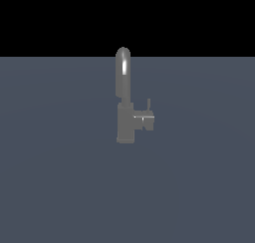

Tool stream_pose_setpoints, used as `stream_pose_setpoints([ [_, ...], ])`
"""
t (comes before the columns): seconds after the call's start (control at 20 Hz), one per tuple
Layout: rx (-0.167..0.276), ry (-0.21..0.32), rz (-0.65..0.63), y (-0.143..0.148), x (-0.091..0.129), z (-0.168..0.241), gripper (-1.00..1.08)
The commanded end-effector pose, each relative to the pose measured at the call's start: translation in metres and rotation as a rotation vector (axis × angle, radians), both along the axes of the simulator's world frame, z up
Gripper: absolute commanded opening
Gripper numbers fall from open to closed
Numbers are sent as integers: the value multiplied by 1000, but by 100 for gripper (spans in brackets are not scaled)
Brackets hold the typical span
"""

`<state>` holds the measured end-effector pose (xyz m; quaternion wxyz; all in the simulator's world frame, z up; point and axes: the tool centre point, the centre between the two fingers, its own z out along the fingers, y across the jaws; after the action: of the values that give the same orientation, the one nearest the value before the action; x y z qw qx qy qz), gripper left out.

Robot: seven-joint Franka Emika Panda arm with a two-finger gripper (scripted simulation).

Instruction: Turn on the faucet by rotating a designated handle.

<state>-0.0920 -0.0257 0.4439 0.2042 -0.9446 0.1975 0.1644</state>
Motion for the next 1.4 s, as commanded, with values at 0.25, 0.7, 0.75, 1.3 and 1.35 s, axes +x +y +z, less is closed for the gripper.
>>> stream_pose_setpoints([
  [0.25,121,120,-113,-14,37,-31,-100],
  [0.7,278,274,-257,-33,75,-79,-100],
  [0.75,297,293,-275,-35,79,-85,-100],
  [1.3,530,522,-489,-53,114,-169,-100],
  [1.35,553,545,-511,-54,116,-178,-100],
])
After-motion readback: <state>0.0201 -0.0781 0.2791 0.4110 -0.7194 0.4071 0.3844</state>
